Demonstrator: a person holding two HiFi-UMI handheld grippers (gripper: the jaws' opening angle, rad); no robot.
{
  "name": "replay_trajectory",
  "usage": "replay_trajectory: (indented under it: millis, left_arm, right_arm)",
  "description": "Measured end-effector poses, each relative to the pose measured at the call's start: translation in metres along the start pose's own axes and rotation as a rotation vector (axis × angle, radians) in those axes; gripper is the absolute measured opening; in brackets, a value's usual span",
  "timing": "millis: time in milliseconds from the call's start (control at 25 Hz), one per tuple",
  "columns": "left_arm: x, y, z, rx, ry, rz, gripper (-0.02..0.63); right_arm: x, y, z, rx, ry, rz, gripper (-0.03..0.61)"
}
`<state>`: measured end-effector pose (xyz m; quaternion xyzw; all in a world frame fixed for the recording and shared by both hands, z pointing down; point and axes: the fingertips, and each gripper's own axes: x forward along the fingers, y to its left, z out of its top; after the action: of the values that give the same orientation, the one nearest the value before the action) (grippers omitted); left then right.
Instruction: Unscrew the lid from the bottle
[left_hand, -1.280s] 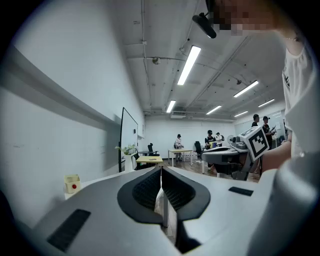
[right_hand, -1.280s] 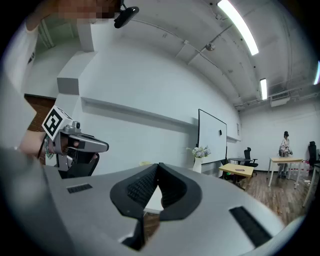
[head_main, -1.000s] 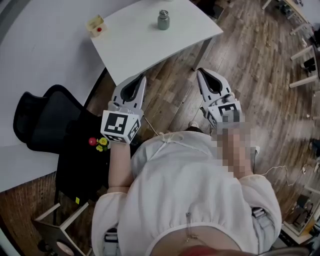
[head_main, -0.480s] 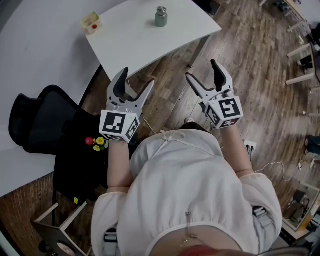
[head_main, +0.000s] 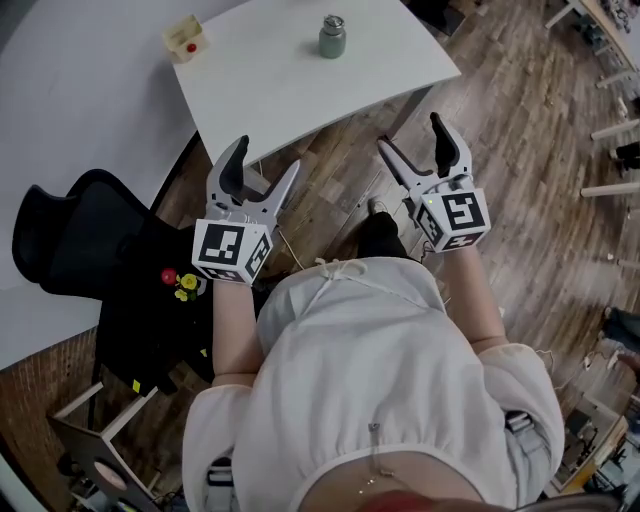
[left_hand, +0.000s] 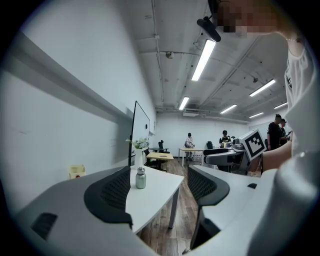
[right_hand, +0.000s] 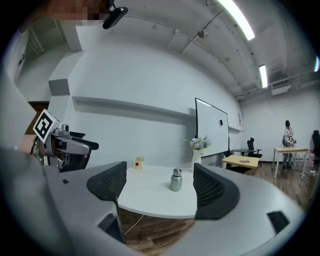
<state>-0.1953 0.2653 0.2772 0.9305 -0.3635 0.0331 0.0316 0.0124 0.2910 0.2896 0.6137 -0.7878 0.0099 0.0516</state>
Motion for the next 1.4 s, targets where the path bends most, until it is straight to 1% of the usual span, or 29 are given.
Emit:
replay_trajectory:
  millis: [200, 480, 600, 720, 880, 1040, 1240, 1400]
  left_arm:
    - [0.066, -0.004, 0.0, -0.028, 0.02, 0.082, 0.356]
    - [0.173, -0.008, 0.013, -0.032, 0.044, 0.219, 0.356]
    - [0.212, -0.009, 0.008, -0.043, 0.063, 0.266, 0.356]
    - [0.242, -0.008, 0.001, -0.06, 0.086, 0.303, 0.356]
    - [0.267, 0.002, -0.017, -0.085, 0.123, 0.333, 0.356]
    - [0.286, 0.022, -0.039, -0.105, 0.157, 0.333, 0.356]
    - [0.313, 0.05, -0.069, -0.125, 0.189, 0.298, 0.356]
    - [0.338, 0.077, -0.088, -0.131, 0.207, 0.248, 0.356]
  right_arm:
    - [0.044, -0.066, -0.011, 0.03, 0.029, 0.087, 0.415]
    - [0.115, -0.165, -0.009, 0.014, 0.075, 0.24, 0.399]
    - [0.141, -0.197, -0.014, 0.006, 0.102, 0.302, 0.396]
    - [0.165, -0.218, -0.024, -0.001, 0.139, 0.36, 0.393]
    - [0.197, -0.23, -0.039, 0.005, 0.193, 0.421, 0.39]
    - [0.23, -0.224, -0.053, -0.004, 0.236, 0.473, 0.388]
    - [0.273, -0.208, -0.069, -0.045, 0.311, 0.539, 0.388]
    - [0.313, -0.196, -0.08, -0.068, 0.379, 0.588, 0.387]
